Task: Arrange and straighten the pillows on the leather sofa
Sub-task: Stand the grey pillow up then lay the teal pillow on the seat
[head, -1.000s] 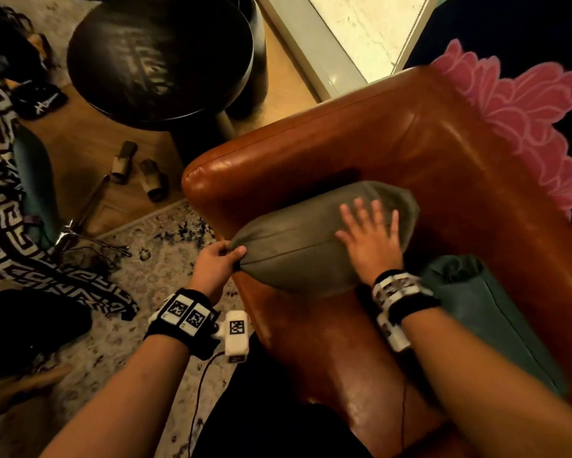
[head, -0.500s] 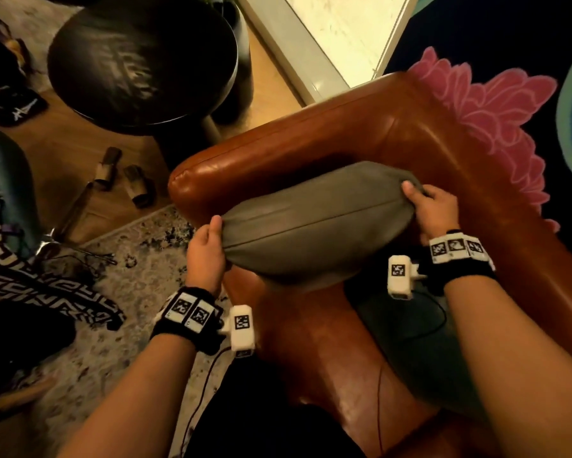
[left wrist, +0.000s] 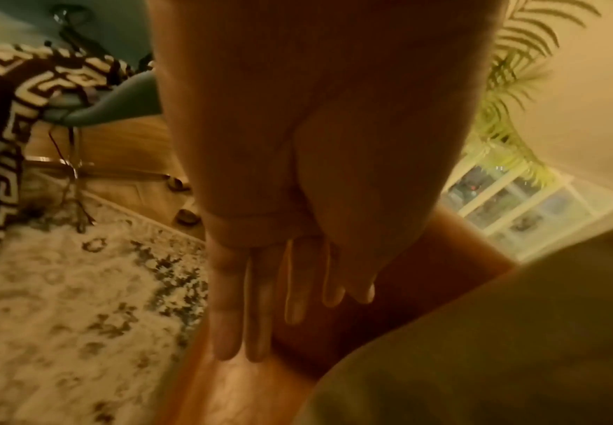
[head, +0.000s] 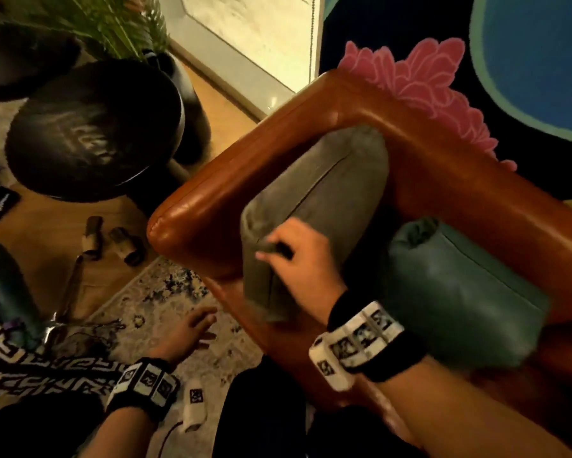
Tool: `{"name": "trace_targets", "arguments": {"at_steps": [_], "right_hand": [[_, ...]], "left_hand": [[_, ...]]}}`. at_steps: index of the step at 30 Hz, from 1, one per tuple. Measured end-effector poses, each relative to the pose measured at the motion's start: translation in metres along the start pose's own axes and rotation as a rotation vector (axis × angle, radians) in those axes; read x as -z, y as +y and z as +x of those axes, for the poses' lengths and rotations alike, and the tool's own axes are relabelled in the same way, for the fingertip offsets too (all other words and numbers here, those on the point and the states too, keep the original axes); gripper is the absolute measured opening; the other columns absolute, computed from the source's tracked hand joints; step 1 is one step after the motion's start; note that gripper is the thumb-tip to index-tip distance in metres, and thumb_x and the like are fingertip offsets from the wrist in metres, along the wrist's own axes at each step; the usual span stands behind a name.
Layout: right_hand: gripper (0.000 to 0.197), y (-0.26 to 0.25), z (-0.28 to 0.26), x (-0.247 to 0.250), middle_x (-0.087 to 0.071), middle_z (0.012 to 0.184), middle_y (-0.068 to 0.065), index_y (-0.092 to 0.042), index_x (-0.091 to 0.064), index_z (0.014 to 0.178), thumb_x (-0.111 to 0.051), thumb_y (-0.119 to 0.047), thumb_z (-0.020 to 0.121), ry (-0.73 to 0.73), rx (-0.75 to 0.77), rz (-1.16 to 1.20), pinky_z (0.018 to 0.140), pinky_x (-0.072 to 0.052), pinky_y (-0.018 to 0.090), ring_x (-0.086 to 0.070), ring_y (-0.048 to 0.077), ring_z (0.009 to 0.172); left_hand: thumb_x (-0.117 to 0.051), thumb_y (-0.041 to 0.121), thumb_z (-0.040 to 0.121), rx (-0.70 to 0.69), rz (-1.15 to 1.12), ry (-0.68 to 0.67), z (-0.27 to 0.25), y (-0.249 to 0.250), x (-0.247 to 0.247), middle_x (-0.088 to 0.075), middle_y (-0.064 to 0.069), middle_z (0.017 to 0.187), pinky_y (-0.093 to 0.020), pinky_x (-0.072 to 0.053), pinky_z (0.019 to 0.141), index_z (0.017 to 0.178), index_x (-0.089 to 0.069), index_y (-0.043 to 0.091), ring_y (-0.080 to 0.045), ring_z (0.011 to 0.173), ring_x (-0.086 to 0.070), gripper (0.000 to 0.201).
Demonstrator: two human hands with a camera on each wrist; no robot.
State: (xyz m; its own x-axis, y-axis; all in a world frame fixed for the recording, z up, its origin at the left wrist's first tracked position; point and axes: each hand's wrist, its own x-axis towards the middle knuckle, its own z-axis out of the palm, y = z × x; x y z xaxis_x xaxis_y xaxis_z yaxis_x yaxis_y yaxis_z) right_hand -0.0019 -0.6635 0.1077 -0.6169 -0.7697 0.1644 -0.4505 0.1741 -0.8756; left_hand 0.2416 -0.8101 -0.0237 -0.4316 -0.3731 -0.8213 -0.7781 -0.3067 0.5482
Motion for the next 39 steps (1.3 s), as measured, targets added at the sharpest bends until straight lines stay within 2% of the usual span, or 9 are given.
{"name": "trace_targets", "arguments": {"at_steps": [6,10,16,19,21,25,30,37,39], "right_hand": [[0.021,0.064,-0.095,-0.071,-0.066,0.097,0.006,-0.016,-0.072,0.093,-0.058,-0.018,0.077,-0.374,-0.338,-0.356,0.078,-0.052,0.04,-0.063,0.032,0.098],[0.021,0.085,-0.102,-0.043,-0.071,0.103,0.006,-0.013,-0.075,0.1,-0.073,-0.023,0.081,-0.399,-0.518,-0.072,0.089,-0.049,0.03,-0.063,0.018,0.099],[0.021,0.164,-0.09,0.033,-0.07,0.1,0.008,-0.023,-0.068,0.1,-0.051,-0.011,0.101,0.585,-0.928,0.382,0.072,-0.052,0.029,-0.065,0.021,0.09],[0.04,0.218,-0.096,0.021,-0.055,0.138,0.01,-0.036,-0.057,0.128,-0.067,-0.024,0.092,0.387,-1.047,0.611,0.093,-0.051,0.047,-0.055,0.028,0.123],[0.06,0.233,-0.092,-0.005,-0.053,0.143,0.003,-0.049,-0.052,0.133,-0.077,-0.039,0.08,0.376,-1.095,0.782,0.101,-0.047,0.054,-0.053,0.028,0.129],[0.091,0.218,-0.069,-0.03,-0.068,0.12,0.005,-0.031,-0.046,0.146,-0.085,-0.045,0.064,0.46,-1.05,0.906,0.081,-0.056,0.04,-0.067,0.024,0.103],[0.056,0.195,-0.056,-0.053,-0.067,0.115,0.006,-0.026,-0.049,0.144,-0.065,-0.021,0.09,0.56,-0.986,0.988,0.06,-0.055,0.032,-0.064,0.025,0.088],[0.049,0.211,-0.028,-0.07,-0.066,0.129,0.009,-0.038,-0.052,0.138,-0.055,-0.019,0.093,0.655,-1.125,0.582,0.101,-0.048,0.058,-0.063,0.033,0.114],[0.062,0.194,-0.022,-0.057,-0.055,0.143,0.009,-0.041,-0.041,0.146,-0.055,-0.023,0.088,0.624,-1.094,0.307,0.112,-0.04,0.05,-0.053,0.03,0.13]], "left_hand": [[-0.048,0.032,0.104,-0.067,0.113,-0.158,0.007,0.074,-0.006,-0.065,-0.003,0.127,-0.047,-0.053,0.095,0.129,-0.056,0.035,-0.027,0.109,-0.067,0.026],[-0.067,0.065,0.08,-0.084,0.197,-0.31,0.044,0.111,-0.017,-0.064,-0.001,0.131,-0.048,-0.055,0.094,0.137,-0.049,0.041,-0.023,0.113,-0.067,0.064],[-0.042,0.037,0.105,-0.207,0.354,-0.303,0.129,0.169,-0.037,-0.043,-0.001,0.15,-0.036,-0.057,0.083,0.148,-0.041,0.032,-0.019,0.124,-0.049,0.043],[-0.043,0.039,0.105,-0.158,0.284,-0.383,0.171,0.198,-0.045,-0.038,0.008,0.155,-0.059,-0.04,0.106,0.145,-0.041,0.047,-0.02,0.137,-0.035,0.041],[-0.046,0.039,0.104,-0.05,0.164,-0.463,0.192,0.206,-0.057,-0.044,0.009,0.153,-0.06,-0.047,0.1,0.141,-0.047,0.051,-0.025,0.139,-0.042,0.038],[-0.054,0.043,0.097,-0.005,0.144,-0.569,0.2,0.221,-0.074,-0.054,0.005,0.145,-0.049,-0.057,0.08,0.139,-0.054,0.041,-0.023,0.132,-0.051,0.042],[-0.054,0.046,0.099,-0.102,0.285,-0.534,0.215,0.247,-0.068,-0.06,0.008,0.14,-0.048,-0.045,0.106,0.139,-0.055,0.04,-0.015,0.132,-0.051,0.04],[-0.042,0.053,0.102,-0.148,0.27,-0.353,0.193,0.238,-0.059,-0.056,0.004,0.144,-0.039,-0.034,0.117,0.147,-0.048,0.026,-0.014,0.134,-0.05,0.053],[-0.049,0.056,0.097,-0.157,0.271,-0.336,0.17,0.227,-0.048,-0.053,0.007,0.146,-0.036,-0.035,0.115,0.149,-0.044,0.03,-0.013,0.135,-0.047,0.058]]}}
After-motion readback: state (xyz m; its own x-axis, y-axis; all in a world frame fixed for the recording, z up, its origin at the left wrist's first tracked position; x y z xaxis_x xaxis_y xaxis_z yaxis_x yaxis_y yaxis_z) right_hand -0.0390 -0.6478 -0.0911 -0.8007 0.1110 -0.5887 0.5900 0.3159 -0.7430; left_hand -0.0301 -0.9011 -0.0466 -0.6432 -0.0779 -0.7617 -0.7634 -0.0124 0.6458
